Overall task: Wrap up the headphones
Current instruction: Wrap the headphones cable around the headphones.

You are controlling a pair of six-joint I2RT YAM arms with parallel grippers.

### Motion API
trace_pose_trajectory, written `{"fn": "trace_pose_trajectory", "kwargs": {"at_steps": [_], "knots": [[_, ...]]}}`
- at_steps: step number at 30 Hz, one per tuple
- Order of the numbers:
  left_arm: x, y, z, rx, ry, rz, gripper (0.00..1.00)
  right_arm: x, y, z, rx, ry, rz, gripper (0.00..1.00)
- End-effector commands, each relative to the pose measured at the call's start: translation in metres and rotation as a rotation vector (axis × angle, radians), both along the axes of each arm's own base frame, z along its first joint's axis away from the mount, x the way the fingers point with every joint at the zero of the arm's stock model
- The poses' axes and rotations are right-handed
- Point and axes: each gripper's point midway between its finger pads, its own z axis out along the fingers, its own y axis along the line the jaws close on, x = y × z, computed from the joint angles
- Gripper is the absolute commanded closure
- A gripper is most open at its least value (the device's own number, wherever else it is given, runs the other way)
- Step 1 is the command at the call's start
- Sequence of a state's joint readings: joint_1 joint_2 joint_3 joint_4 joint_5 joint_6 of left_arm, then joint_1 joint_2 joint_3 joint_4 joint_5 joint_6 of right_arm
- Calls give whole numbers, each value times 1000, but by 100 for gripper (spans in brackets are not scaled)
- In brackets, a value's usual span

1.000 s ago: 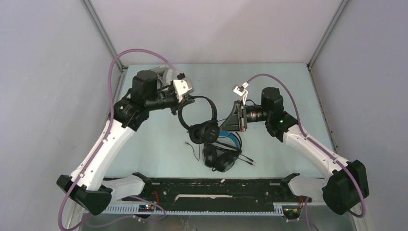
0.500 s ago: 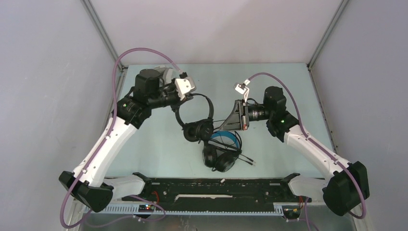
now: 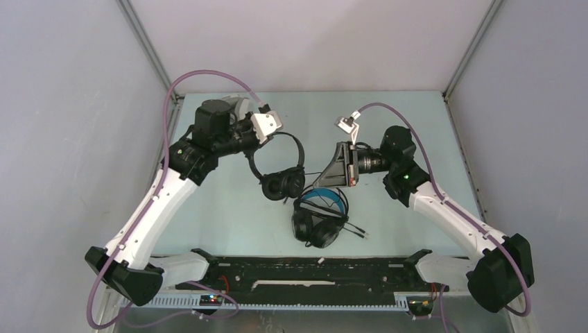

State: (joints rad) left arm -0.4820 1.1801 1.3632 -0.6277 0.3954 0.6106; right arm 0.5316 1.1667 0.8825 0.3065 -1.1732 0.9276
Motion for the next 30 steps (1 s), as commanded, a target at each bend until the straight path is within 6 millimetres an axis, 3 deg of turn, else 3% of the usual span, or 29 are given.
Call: {"fn": "trace_pose_trajectory", "kwargs": {"at_steps": [1,5,8,12,16,26,30], "knots": [[6,12,14,38,-78,33,100,-3,-1,42,98,-78,4,97],[6,12,14,25,-77,40,100,0,2,48,120,-69,-5,100],[5,11,12,25,-71,36,100,6,4,49,130,-50,-15,95],[2,10,8,23,-74,18,100,27,1,57,164,-31,-103,100],[3,11,10,13,-80,33,100,41,-2,62,172,-10,-140,96],[27,34,18,-19,-99,259,100,46,6,80,186,-7,-105,85],[30,44,19,-24,-135,317,100,47,13,84,189,7,-75,87]]}}
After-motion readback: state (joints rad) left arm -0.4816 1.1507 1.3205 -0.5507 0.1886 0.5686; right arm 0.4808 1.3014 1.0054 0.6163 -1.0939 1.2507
